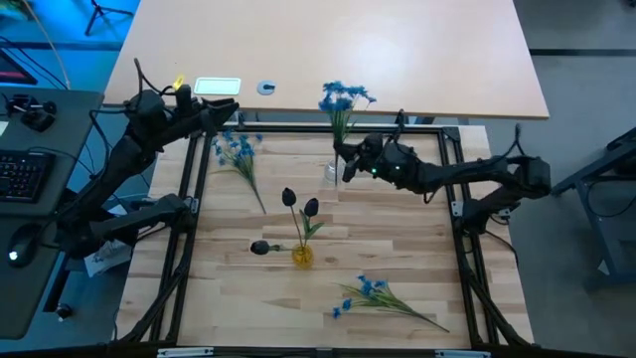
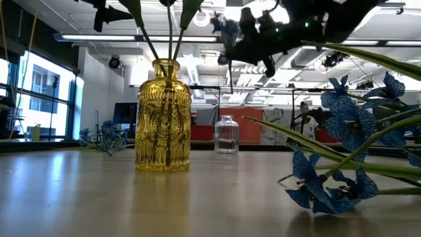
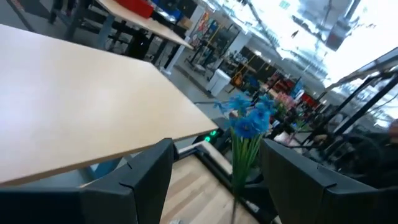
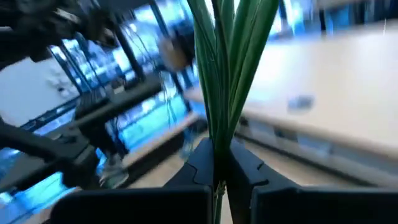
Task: Sort flowers into vase by color
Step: Put the top right blue flowers into the transparent vase
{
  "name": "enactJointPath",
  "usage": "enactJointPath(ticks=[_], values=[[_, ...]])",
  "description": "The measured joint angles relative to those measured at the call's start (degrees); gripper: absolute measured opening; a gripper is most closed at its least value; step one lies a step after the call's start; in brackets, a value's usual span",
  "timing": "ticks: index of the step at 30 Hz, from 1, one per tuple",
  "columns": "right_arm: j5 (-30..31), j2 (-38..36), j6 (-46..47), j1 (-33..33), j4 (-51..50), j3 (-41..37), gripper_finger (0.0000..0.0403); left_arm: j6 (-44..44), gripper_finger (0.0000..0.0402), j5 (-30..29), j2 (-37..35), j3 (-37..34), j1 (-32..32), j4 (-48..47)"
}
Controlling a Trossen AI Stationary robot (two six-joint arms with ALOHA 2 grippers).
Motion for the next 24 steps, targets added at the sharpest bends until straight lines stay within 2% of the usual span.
enactJointPath(ticks=[3, 10, 18, 24], values=[[-0.94, 2.93, -6.37, -2.29, 13.64, -1.47, 0.0004, -1.05, 0.0225, 0.03, 0.2, 0.0, -0.02, 2.71], [-10.81, 12.35, -9.23, -8.26, 29.55, -1.51, 0.0002, -4.2, 0.0225, 1.09, 0.25, 0.0, -0.11, 7.77], [-11.58, 13.11, -15.03, -10.48, 29.85, -1.4, 0.0001, -4.48, 0.0225, 1.51, -0.01, 0.0, -1.03, 8.9], [-16.85, 13.12, -14.28, -12.22, 25.1, -1.4, 0.0001, -3.94, 0.0225, 1.46, -0.01, 0.0, -2.13, 8.88]])
